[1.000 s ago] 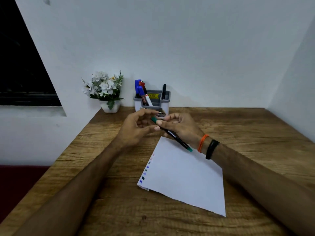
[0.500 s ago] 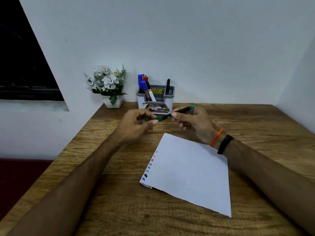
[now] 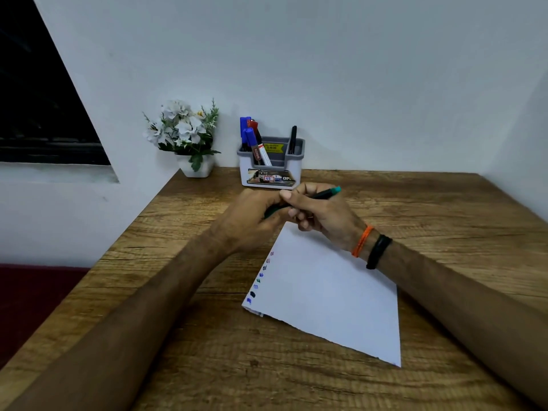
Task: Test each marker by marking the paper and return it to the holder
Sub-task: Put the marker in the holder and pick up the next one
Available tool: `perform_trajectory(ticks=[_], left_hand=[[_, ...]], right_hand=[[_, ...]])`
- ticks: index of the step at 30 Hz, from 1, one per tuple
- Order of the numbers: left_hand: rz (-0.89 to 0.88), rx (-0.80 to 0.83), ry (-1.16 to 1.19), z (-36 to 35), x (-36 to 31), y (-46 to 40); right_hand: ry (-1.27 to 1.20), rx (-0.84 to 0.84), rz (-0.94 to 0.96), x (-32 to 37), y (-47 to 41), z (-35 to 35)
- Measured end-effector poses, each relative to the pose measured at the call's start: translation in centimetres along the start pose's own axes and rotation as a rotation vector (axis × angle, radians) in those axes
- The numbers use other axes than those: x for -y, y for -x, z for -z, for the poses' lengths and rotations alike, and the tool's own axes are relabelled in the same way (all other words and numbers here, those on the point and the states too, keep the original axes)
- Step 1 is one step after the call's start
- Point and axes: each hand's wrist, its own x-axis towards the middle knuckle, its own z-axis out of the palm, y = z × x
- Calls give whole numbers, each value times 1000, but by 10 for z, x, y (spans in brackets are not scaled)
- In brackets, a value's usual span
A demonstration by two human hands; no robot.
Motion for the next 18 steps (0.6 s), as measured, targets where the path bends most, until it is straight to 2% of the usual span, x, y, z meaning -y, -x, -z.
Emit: perform_trajectory(ticks=[4, 10, 18], left_hand=[[8, 43, 0, -3, 1, 0], [9, 39, 62, -5, 5, -1], [66, 25, 132, -6, 9, -4]], right_hand=[[-6, 19, 0, -5, -2, 0], [-173, 80, -56, -3, -5, 1], [-144, 52, -50, 1, -5, 8]])
